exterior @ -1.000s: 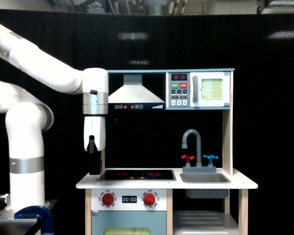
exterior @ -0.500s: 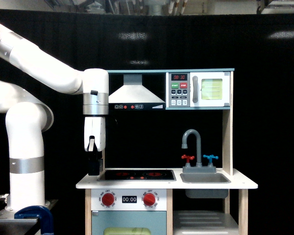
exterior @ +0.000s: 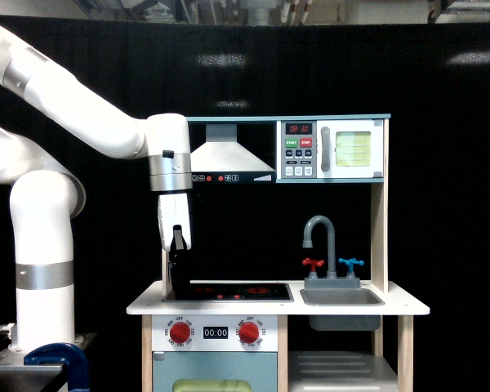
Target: Turn on the faucet
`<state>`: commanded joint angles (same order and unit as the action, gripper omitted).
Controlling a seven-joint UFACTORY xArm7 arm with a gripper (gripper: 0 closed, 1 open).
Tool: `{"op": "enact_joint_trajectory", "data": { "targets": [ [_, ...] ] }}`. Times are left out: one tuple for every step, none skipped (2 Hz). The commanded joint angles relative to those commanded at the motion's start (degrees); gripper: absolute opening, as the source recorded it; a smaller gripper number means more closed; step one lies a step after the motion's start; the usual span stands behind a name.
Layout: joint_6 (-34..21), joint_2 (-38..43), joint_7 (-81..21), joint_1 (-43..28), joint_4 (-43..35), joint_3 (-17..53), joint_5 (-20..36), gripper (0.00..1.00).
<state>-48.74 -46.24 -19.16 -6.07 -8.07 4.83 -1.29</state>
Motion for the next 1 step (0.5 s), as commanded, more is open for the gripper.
{"op": "enact_joint_trajectory", "data": {
  "targets": [
    [11.55,8.56,-41.29,-19.28,-5.79,24.85,6.35,1.0]
  ]
}}
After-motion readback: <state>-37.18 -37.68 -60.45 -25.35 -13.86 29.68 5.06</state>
